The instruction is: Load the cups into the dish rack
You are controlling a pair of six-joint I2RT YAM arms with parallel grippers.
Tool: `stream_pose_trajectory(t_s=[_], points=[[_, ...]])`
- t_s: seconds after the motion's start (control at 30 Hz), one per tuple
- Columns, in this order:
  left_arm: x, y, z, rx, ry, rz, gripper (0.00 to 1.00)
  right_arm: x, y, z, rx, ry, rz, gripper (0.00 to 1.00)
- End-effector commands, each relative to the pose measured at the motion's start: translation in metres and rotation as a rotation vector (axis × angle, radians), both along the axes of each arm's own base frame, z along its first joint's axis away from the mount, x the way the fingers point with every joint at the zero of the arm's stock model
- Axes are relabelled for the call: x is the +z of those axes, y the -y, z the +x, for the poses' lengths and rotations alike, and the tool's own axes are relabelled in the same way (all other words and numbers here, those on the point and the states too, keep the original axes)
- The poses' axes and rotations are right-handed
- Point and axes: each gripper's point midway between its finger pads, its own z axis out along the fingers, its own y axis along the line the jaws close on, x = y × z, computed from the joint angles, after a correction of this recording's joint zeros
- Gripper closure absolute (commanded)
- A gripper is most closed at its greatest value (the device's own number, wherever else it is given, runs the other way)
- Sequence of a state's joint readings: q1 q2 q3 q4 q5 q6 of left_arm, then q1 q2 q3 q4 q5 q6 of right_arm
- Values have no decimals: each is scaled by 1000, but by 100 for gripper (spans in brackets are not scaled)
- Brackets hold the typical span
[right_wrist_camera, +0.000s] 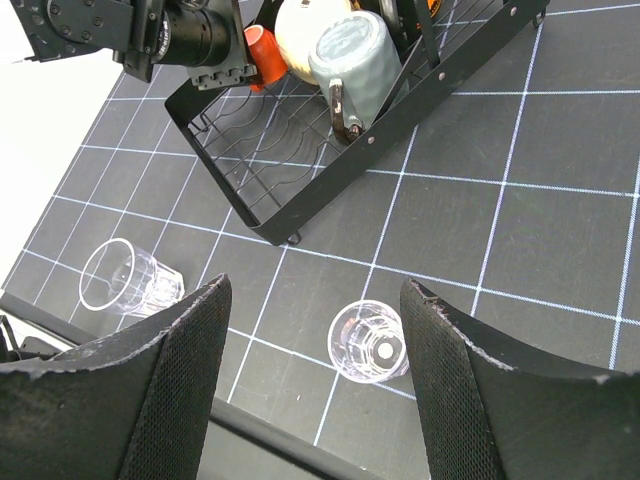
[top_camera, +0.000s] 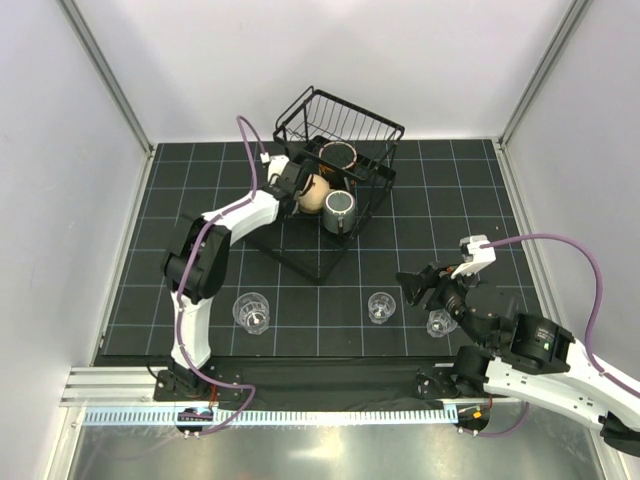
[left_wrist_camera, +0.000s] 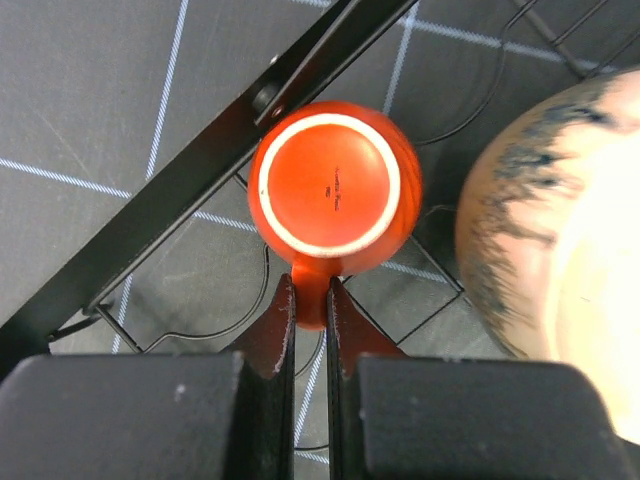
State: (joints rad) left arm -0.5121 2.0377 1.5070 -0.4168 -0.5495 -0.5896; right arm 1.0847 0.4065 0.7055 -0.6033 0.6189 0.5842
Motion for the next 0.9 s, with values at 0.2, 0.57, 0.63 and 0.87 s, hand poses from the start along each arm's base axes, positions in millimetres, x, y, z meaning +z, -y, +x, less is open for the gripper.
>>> stream_pose_trajectory(t_s=[0.2, 0.57, 0.63, 0.87], points=[[8, 0, 9, 13, 11, -37, 85, 7, -2, 4, -16, 25, 15, 30], [46, 6, -11, -3, 59, -163, 41, 1, -2, 4, -18, 13, 22, 30], [51, 10, -15, -11, 67, -211, 41, 0, -1, 3, -21, 10, 21, 30], [54, 55, -31, -80, 9, -485, 53, -3, 1, 0, -18, 5, 46, 30]])
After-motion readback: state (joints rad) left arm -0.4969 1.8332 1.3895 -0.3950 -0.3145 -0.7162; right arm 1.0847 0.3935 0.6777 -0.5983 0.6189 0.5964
